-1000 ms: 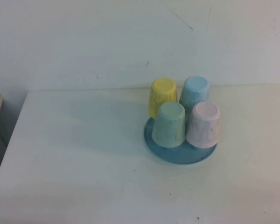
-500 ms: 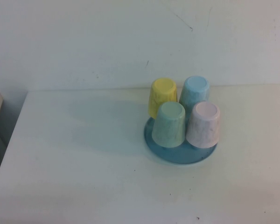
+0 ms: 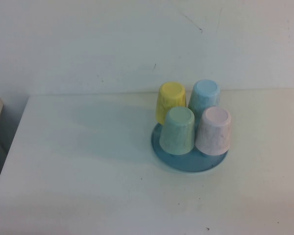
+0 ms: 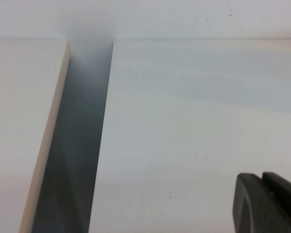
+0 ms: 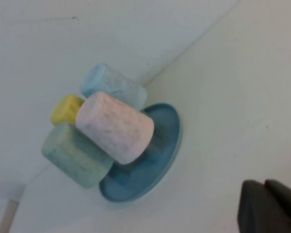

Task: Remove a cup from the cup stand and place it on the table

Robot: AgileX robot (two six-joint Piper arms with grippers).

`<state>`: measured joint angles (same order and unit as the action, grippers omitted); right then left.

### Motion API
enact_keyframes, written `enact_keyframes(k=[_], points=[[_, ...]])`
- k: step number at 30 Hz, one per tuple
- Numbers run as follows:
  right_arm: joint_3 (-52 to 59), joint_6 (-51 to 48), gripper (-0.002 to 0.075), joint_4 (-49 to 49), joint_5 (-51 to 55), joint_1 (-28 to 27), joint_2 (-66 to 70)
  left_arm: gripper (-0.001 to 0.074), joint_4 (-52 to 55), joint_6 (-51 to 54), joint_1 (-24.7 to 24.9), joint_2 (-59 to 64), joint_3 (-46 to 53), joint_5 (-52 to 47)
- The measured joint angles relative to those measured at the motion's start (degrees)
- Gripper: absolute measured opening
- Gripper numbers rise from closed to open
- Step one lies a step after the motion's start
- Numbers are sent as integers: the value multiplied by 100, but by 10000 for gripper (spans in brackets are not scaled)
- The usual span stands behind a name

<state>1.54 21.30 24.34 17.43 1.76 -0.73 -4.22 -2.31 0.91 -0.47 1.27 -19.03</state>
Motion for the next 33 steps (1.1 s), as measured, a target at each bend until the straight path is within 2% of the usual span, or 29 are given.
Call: enact_keyframes(k=[6, 10, 13, 24, 29, 33], points=[[0, -1020, -2, 133, 216, 0, 0, -4, 0, 0, 0, 0, 0, -10], [-544, -3362, -2, 915, 801, 0, 0, -4, 0, 0, 0, 0, 0, -10], [-1329, -4628, -2, 1193, 1290, 0, 442, -4, 0, 0, 0, 0, 0, -10], [-4631, -5864, -2, -13, 4661, 0, 4722, -4, 0, -16, 0, 0, 0, -10], [-5617, -6064, -2, -420, 5118, 260, 6382, -4, 0, -16, 0, 0, 0, -10], [-6392, -6091, -2, -804, 5254, 783, 7410, -4, 0, -16, 0, 0, 0, -10]])
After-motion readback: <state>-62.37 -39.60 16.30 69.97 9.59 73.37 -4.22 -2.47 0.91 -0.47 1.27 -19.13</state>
